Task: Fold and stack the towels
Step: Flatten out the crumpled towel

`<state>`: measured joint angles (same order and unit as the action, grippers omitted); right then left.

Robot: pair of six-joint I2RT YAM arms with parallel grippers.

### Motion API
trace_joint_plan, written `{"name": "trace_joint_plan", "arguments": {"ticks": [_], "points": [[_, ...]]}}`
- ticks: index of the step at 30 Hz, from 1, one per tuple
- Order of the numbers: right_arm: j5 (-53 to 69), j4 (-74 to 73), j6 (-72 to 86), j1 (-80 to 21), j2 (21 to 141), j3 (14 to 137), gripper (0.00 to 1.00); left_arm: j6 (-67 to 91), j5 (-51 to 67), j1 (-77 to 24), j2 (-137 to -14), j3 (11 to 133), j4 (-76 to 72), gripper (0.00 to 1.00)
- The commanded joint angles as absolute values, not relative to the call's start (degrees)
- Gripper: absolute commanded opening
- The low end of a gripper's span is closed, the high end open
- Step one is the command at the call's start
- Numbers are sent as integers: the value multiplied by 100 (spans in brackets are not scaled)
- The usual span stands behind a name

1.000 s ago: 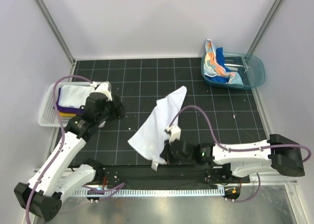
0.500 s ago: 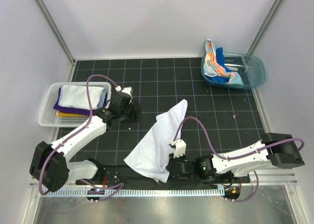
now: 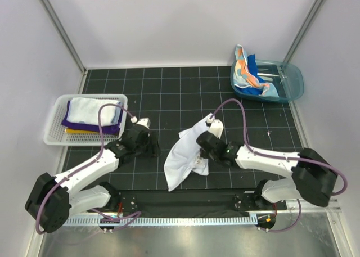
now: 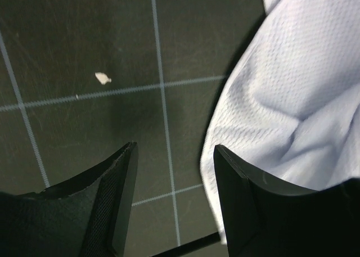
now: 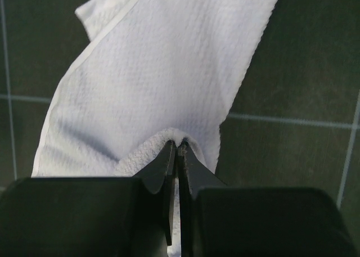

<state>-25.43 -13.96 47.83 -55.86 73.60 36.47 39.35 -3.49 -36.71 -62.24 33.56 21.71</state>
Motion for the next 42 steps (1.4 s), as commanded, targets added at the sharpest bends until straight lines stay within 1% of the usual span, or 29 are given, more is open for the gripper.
{"name": "trace_joint_plan", "arguments": {"ticks": [1, 2, 7, 8, 12, 14, 17, 21, 28, 33, 40, 42], "points": [[-2145, -1065, 4061, -4950, 7874, 4060, 8, 4227, -466, -3892, -6056, 3165, 1697, 59], [-2066, -1003, 4026, -4705, 7979, 4078, 9, 4245, -492, -3954, -6030, 3103, 1688, 59], [-1899, -721, 3946, -4246, 8437, 4017, 9, 4368, -536, -4508, -6003, 3111, 1459, 58], [-1898, -686, 3938, -4210, 8472, 3956, 11, 4351, -562, -4796, -6081, 3155, 1468, 58], [-1802, -633, 3841, -3956, 8508, 3981, 12, 4386, -861, -5492, -6231, 3313, 1503, 57], [-1784, -703, 3779, -3955, 8525, 4078, 12, 4421, -1054, -5756, -6301, 3401, 1503, 57], [-1811, -738, 3779, -3938, 8456, 4113, 12, 4421, -1379, -6510, -6547, 3603, 1556, 56], [-1776, -809, 3771, -3938, 8315, 4148, 12, 4395, -1757, -7003, -6916, 3858, 1591, 56], [-1784, -896, 3762, -3938, 8148, 4096, 12, 4175, -2144, -7540, -7847, 4341, 1608, 57], [-1740, -896, 3788, -3929, 8112, 4043, 12, 4113, -2372, -7734, -8568, 4561, 1608, 57], [-1679, -896, 3797, -3938, 8095, 3999, 12, 4298, -2821, -7787, -8684, 4456, 1653, 55], [-1679, -896, 3788, -3946, 8068, 3999, 12, 4245, -2900, -7796, -8666, 4360, 1574, 52]]}}
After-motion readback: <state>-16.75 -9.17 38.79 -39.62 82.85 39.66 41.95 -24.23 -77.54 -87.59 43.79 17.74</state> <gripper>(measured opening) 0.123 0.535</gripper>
